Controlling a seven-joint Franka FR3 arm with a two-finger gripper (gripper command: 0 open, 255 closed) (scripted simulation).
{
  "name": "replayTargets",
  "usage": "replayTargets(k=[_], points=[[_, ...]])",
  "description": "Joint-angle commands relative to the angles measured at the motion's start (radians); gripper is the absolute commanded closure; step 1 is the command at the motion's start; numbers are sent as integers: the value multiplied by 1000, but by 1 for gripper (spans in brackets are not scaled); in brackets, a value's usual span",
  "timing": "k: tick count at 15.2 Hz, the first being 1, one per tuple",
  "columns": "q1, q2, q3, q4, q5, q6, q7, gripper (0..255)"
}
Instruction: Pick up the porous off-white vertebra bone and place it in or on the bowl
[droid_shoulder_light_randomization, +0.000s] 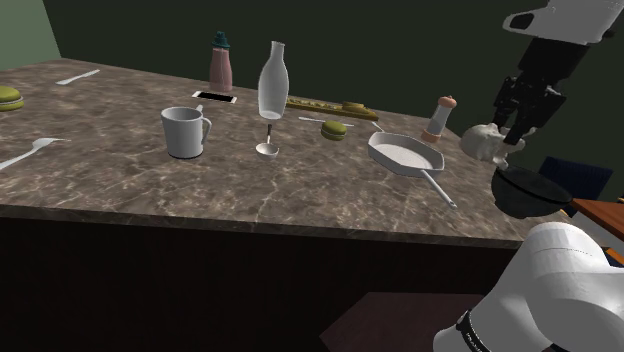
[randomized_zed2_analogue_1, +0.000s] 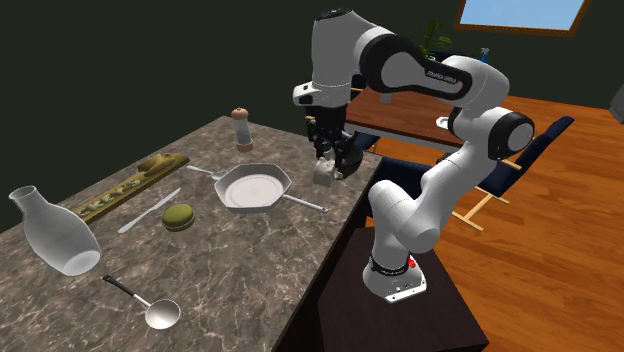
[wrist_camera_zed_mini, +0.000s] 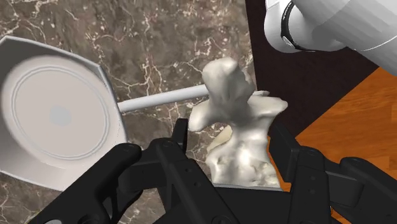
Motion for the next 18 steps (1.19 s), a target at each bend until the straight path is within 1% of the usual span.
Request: replayTargets(k=[1, 10, 18], points=[[2, 12, 1, 20, 2, -8, -1, 255], [-21, -43, -183, 100, -191, -87, -211, 255], [-8, -33, -349, 237, -361, -128, -407, 255]])
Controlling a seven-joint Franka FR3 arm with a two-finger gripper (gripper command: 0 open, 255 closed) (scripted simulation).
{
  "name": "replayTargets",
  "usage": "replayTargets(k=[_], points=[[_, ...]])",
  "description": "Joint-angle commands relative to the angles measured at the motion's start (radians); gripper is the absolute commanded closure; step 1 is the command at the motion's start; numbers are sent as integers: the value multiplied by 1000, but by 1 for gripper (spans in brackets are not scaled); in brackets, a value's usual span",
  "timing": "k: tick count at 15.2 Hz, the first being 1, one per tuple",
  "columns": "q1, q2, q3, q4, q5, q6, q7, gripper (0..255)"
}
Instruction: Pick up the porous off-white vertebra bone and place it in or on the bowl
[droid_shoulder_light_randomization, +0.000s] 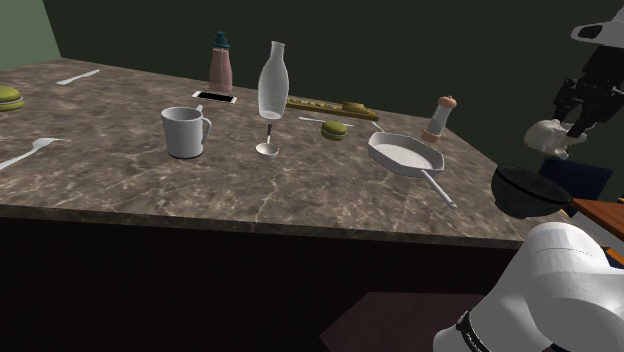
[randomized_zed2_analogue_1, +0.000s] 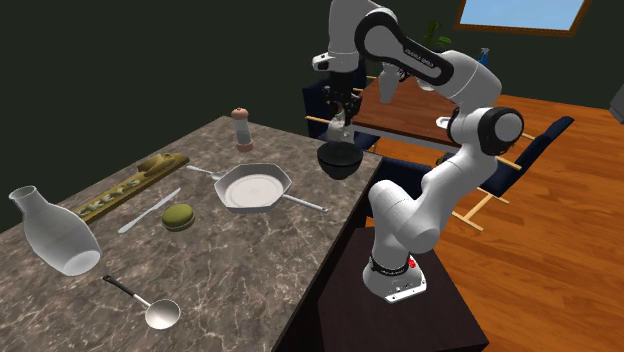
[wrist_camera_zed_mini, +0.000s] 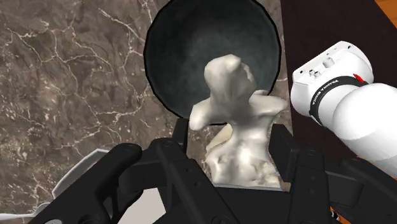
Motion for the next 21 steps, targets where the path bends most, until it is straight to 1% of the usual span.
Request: replayTargets(k=[1, 3, 19, 21], points=[[8, 8, -40, 42, -40, -9, -51, 255], [20, 20, -85, 91, -81, -14, -104, 255], [-33, -124, -154, -177, -156, 117, -60, 255], [-33, -124, -154, -177, -156, 117, -60, 255]])
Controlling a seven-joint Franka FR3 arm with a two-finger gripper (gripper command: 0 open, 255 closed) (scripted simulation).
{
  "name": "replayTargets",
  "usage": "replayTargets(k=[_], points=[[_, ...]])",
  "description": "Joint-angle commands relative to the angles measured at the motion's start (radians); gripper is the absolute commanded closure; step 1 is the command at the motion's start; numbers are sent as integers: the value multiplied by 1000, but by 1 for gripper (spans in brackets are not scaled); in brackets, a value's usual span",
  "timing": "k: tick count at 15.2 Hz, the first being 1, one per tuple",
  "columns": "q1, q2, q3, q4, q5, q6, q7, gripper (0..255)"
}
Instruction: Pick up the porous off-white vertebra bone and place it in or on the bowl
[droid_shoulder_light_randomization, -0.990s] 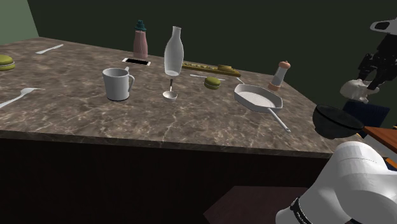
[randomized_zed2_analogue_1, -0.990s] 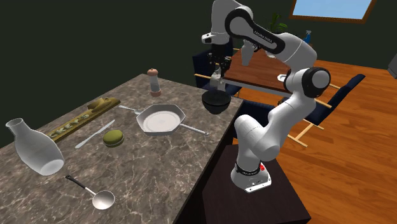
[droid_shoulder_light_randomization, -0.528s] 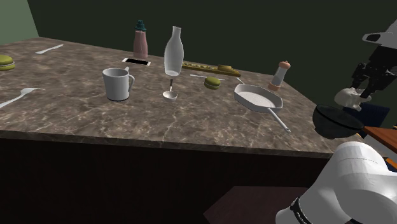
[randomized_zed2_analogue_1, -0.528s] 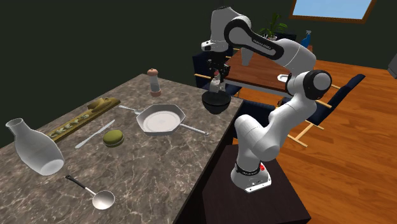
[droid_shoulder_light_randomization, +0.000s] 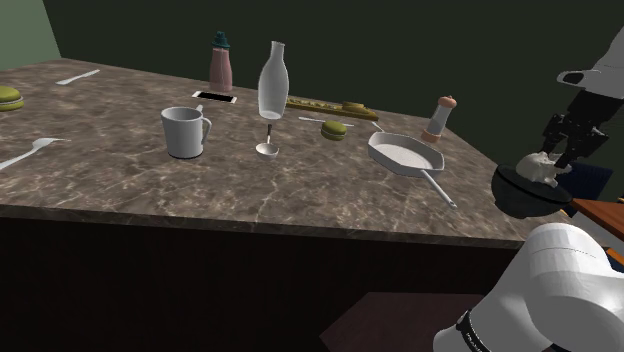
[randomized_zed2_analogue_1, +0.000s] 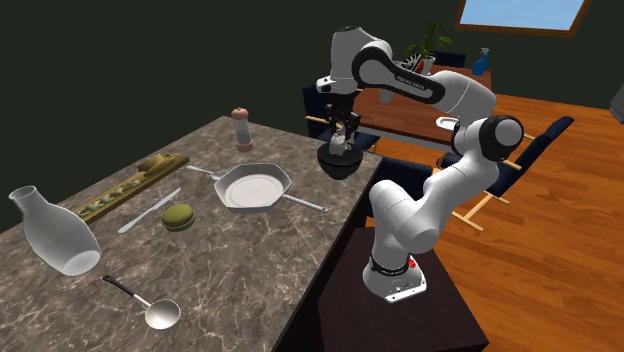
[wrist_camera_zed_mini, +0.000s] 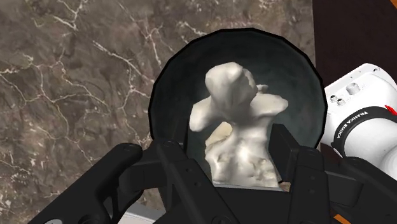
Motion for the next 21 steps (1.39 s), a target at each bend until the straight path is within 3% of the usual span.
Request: replayTargets(k=[1, 6, 7, 12, 16, 21], points=[[-1, -2, -1, -4, -1, 3, 1, 255], [0, -2, -1, -4, -1, 3, 1, 255], [0, -2, -1, -4, -1, 3, 1, 0], [0, -2, -1, -4, -1, 3, 1, 0], [30, 75, 46, 141, 48, -71, -18, 0], [29, 76, 46, 141, 48, -71, -18, 0]])
